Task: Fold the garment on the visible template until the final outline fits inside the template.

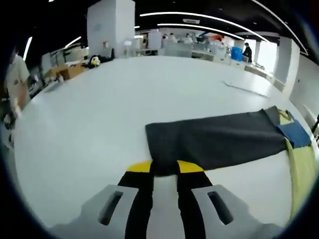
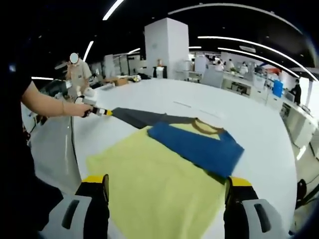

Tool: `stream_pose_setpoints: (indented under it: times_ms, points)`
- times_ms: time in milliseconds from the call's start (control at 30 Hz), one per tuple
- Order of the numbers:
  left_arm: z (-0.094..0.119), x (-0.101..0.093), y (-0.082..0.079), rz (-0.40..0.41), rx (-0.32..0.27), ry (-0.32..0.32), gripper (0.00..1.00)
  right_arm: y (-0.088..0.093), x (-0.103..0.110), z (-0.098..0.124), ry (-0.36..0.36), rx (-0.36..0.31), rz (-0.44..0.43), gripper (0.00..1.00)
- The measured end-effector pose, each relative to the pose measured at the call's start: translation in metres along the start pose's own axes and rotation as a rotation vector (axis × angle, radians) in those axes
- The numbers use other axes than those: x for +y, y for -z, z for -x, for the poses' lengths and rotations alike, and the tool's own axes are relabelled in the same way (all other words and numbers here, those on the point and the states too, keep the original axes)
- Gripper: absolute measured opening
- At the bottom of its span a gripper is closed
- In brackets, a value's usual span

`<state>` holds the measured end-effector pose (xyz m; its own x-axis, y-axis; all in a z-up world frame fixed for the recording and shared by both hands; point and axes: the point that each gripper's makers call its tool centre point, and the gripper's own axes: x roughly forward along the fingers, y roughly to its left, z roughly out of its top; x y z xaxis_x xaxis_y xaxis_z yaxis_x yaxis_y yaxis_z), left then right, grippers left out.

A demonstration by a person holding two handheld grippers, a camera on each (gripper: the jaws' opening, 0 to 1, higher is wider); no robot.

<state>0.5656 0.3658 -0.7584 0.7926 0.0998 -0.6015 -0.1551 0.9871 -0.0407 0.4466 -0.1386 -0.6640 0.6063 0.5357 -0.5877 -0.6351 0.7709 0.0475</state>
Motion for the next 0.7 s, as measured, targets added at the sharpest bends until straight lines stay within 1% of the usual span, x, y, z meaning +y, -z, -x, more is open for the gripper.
stream_pose_setpoints:
  times_ms: [100,133,167,200,267,400,433,467,500,567,633,700]
  points:
    - [0.0,0.006,0.0,0.025,-0.008,-0.02,0.08,0.0,0.0,-0.001,0.0,-0.003,-0.006,0.96]
    - [0.0,0.007,-0.001,0.05,-0.015,-0.02,0.07,0.001,0.0,-0.001,0.0,-0.003,-0.006,0.96]
    - [0.0,0.008,-0.001,0.104,-0.021,-0.015,0.06,0.001,0.0,-0.001,0.003,-0.002,-0.003,0.96]
    - [0.0,0.01,-0.001,0.126,-0.021,-0.015,0.05,0.002,0.0,-0.002,0.005,-0.001,-0.002,0.96]
    - [-0.001,0.011,-0.001,0.113,-0.015,-0.011,0.02,0.002,0.001,-0.003,0.004,0.001,-0.006,0.96]
    - [-0.002,0.008,-0.001,0.098,-0.007,-0.001,0.01,0.002,0.002,-0.004,0.002,-0.001,-0.008,0.96]
    - [-0.003,0.007,-0.001,0.106,-0.001,0.01,0.01,0.002,0.002,-0.005,0.001,0.0,-0.007,0.96]
    - [-0.001,-0.001,0.0,0.152,0.014,0.053,0.01,0.002,0.002,-0.005,0.005,0.002,-0.001,0.97]
    - [-0.001,-0.003,-0.001,0.162,0.007,0.063,0.01,0.001,0.001,-0.005,0.012,-0.001,0.008,0.97]
    - [0.0,-0.002,-0.003,0.152,-0.005,0.057,0.01,0.0,0.001,-0.006,0.015,-0.008,0.015,0.99]
    - [0.001,-0.005,-0.003,0.145,-0.001,0.059,0.01,-0.001,0.003,-0.006,0.002,-0.016,-0.002,0.99]
    - [0.003,-0.007,-0.003,0.139,0.003,0.065,0.01,-0.004,0.004,-0.006,0.001,-0.029,0.0,0.99]
